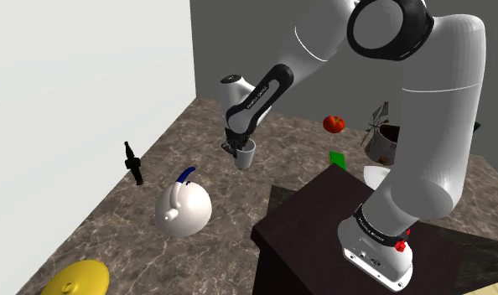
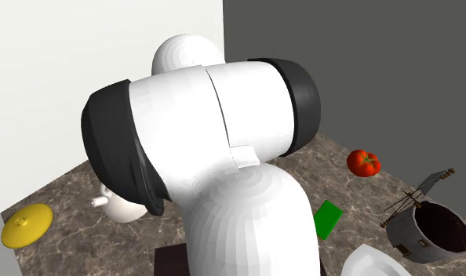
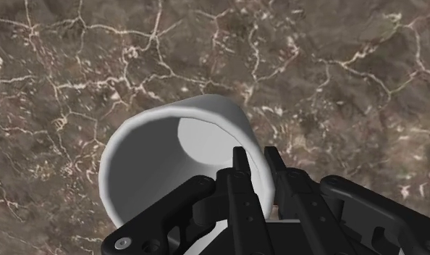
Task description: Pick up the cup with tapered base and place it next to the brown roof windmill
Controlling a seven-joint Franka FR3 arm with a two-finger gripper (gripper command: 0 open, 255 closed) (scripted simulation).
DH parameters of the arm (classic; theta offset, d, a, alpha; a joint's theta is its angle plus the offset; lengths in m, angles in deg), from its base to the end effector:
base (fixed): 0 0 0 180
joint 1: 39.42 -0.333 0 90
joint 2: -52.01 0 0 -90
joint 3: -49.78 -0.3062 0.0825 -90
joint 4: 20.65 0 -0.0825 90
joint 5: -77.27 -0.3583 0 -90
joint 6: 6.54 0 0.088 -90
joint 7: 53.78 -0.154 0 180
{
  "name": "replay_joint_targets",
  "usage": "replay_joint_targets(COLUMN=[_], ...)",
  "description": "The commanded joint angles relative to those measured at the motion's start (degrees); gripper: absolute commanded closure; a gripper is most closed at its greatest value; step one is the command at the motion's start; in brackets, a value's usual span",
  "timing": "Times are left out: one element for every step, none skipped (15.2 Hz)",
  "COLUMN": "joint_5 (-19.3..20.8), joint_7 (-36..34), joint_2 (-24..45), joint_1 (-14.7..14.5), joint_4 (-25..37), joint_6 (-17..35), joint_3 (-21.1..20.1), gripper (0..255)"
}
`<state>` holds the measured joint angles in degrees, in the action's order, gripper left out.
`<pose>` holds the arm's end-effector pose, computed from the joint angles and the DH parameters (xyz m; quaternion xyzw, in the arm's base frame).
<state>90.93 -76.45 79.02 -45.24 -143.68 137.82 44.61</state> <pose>0.5265 0.1006 0.1383 0.9979 -0.0056 -0.0318 0.0556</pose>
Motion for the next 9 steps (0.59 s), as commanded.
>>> replay_joint_targets(joint_5=[0.0,0.0,0.0,0.0,-0.2,-0.4,-0.6,-0.8,-1.0], joint_7=[0.0,0.0,0.0,0.0,0.2,0.4,0.5,0.7,0.9], joint_2=[0.0,0.0,0.0,0.0,-0.7,-1.4,-2.0,-2.7,-3.4], joint_1=[0.0,0.0,0.0,0.0,0.1,0.2,0.3,0.3,0.4], joint_4=[0.0,0.0,0.0,0.0,-0.1,-0.2,-0.3,-0.4,-0.4], joint_6=[0.0,0.0,0.0,0.0,-0.6,-1.1,-1.7,-2.3,-2.9], joint_3=[0.0,0.0,0.0,0.0,-0.1,-0.3,-0.4,-0.5,-0.6], gripper=[255,255,255,255,255,255,255,255,255])
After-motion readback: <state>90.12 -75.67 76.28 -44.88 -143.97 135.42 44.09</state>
